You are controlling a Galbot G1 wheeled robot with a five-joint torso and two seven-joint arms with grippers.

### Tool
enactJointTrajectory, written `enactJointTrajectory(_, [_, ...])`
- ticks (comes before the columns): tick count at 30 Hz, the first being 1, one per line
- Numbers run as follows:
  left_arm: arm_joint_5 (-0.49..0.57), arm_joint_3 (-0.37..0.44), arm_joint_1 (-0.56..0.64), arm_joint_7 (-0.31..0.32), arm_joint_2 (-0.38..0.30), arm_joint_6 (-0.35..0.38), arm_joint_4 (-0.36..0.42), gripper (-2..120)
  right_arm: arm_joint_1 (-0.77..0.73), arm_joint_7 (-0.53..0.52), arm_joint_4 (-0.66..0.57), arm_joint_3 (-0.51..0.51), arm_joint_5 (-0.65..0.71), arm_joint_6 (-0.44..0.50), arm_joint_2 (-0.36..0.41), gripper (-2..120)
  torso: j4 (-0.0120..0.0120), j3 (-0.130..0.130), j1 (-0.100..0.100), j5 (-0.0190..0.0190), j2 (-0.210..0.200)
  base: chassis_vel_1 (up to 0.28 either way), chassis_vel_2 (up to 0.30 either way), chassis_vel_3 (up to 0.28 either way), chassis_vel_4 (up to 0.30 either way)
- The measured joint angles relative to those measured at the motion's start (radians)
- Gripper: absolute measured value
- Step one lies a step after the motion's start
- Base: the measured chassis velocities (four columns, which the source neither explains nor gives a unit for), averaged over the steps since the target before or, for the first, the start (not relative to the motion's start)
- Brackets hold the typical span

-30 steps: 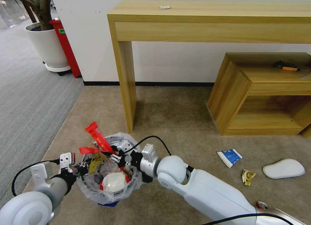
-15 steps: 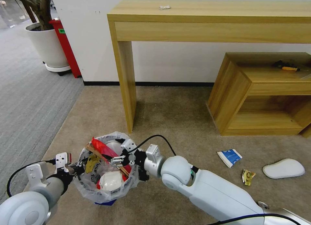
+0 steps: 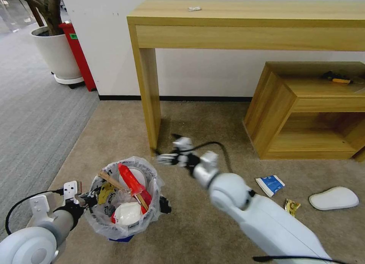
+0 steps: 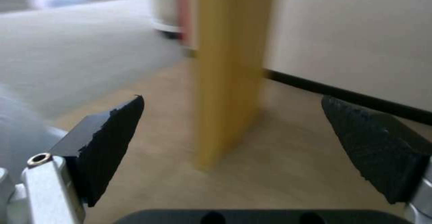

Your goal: Pick up the trash bin and place the garbage on the floor into it.

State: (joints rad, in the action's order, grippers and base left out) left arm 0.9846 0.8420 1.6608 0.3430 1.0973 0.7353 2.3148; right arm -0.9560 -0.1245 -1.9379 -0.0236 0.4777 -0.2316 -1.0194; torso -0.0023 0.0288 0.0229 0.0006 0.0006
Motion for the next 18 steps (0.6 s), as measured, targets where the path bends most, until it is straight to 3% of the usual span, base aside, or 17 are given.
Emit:
enactJointTrajectory(1, [0.000,0.000,0.000,0.000,0.000,0.000,0.000,1,0.000,0.000,0.000,0.000,0.000,0.000,0.000,100,0.0000,0.000,0.000,0.0000,0.000,0.000,0.000,0.000,0.000])
enactJointTrajectory(4, [-0.061,0.007,0.013,-0.040,0.009,0.000,0.000,1,-0.129,0.026,-0.007,0.155,-0.041,0.024,0.005,100,0.0003,0.000,0.000,0.0000,0.000,0.000,0.000,0.000,0.000])
enactJointTrajectory(5, [-0.061,0.007,0.013,-0.040,0.009,0.000,0.000,1,-0.129,0.026,-0.007,0.155,-0.041,0.024,0.005,100,0.0003,0.000,0.000,0.0000,0.000,0.000,0.000,0.000,0.000])
enactJointTrajectory(6, [-0.107,0.015,0.023,-0.085,0.018,0.000,-0.002,1,-0.218,0.053,-0.010,0.260,-0.078,0.047,-0.003,100,0.0004,0.000,0.000,0.0001,0.000,0.000,0.000,0.000,0.000])
enactJointTrajectory(8, [-0.126,0.018,0.033,-0.112,0.025,0.000,-0.002,1,-0.326,0.081,-0.016,0.371,-0.113,0.074,-0.019,100,0.0001,0.000,0.000,0.0000,0.000,0.000,0.000,0.000,0.000])
enactJointTrajectory(15, [-0.129,0.015,0.034,-0.117,0.026,0.000,0.008,1,-0.476,0.119,-0.033,0.509,-0.171,0.124,-0.068,100,0.0002,0.000,0.000,-0.0002,0.000,-0.005,-0.005,0.004,0.009])
enactJointTrajectory(18, [-0.130,0.010,0.034,-0.117,0.026,0.000,0.010,1,-0.498,0.122,-0.037,0.524,-0.178,0.133,-0.079,100,0.0003,0.000,0.000,-0.0003,0.000,-0.047,-0.049,0.064,0.066])
